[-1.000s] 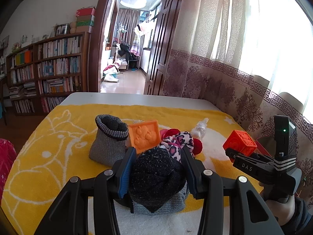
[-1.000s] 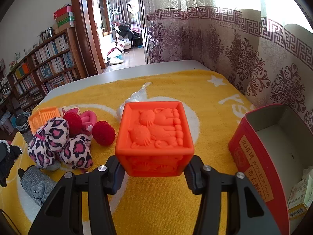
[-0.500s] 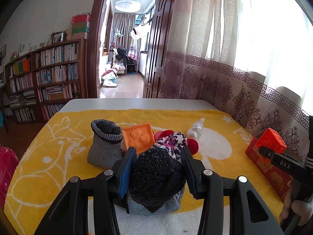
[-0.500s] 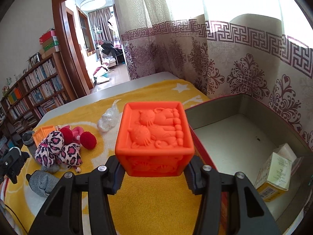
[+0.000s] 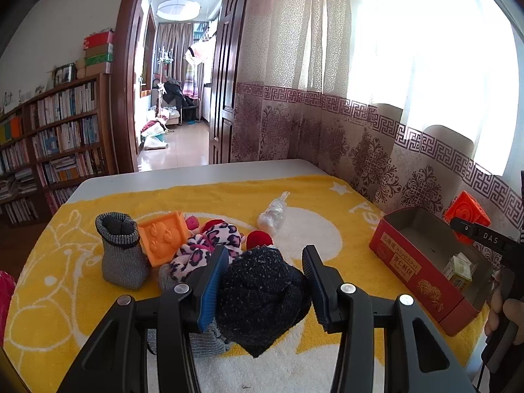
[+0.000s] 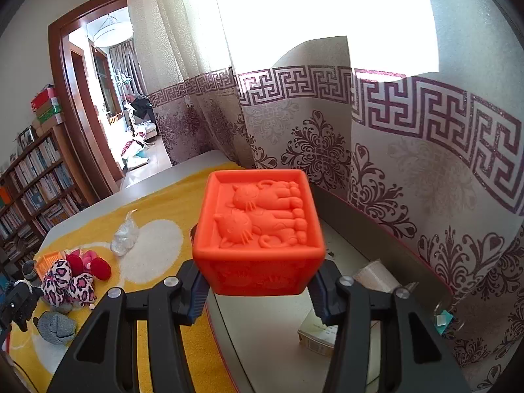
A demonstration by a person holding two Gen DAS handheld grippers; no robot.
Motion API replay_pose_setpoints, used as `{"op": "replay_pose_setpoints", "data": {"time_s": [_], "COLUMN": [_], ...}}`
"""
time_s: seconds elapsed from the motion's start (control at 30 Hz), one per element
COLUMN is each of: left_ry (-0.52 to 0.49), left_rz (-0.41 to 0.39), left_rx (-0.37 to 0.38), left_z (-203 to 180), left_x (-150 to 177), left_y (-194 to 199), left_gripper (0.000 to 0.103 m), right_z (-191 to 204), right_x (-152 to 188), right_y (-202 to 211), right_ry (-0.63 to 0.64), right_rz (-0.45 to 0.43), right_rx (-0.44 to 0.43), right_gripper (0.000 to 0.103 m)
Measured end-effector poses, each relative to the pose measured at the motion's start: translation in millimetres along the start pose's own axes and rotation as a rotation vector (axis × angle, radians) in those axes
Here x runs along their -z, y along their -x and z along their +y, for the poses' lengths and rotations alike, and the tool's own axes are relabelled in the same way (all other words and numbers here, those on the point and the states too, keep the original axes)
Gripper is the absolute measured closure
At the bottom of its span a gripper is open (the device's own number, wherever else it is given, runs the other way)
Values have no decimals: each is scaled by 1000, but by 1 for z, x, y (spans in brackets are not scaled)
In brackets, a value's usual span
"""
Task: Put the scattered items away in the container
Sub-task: 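Lift the orange cube and black hat and carry both to the red box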
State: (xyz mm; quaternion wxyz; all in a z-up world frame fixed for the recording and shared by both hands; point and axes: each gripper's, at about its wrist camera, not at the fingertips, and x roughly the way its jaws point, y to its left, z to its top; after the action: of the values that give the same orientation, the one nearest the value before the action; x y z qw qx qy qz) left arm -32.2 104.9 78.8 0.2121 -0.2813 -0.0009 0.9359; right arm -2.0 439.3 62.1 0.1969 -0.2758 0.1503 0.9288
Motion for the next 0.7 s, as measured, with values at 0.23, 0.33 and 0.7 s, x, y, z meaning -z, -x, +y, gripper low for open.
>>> {"op": "replay_pose_setpoints", "data": {"time_s": [0.23, 0.33, 0.7], "left_ry": [-49, -67, -155], "left_rz": [16, 24, 46], "left_rx": [56, 79, 169], "left_z": [-36, -51, -116], "left_x": [-8, -14, -31], "left_y": [-5, -9, -32], "left_gripper": [54, 54, 54], "right_z": [-24, -27, -53], "right_x": [-9, -11, -18], "right_y": [-5, -11, -17], "right_ry": [-19, -21, -62], "right_rz": [3, 14, 24], "right_rx": [25, 25, 30], "right_gripper": [47, 47, 25]}}
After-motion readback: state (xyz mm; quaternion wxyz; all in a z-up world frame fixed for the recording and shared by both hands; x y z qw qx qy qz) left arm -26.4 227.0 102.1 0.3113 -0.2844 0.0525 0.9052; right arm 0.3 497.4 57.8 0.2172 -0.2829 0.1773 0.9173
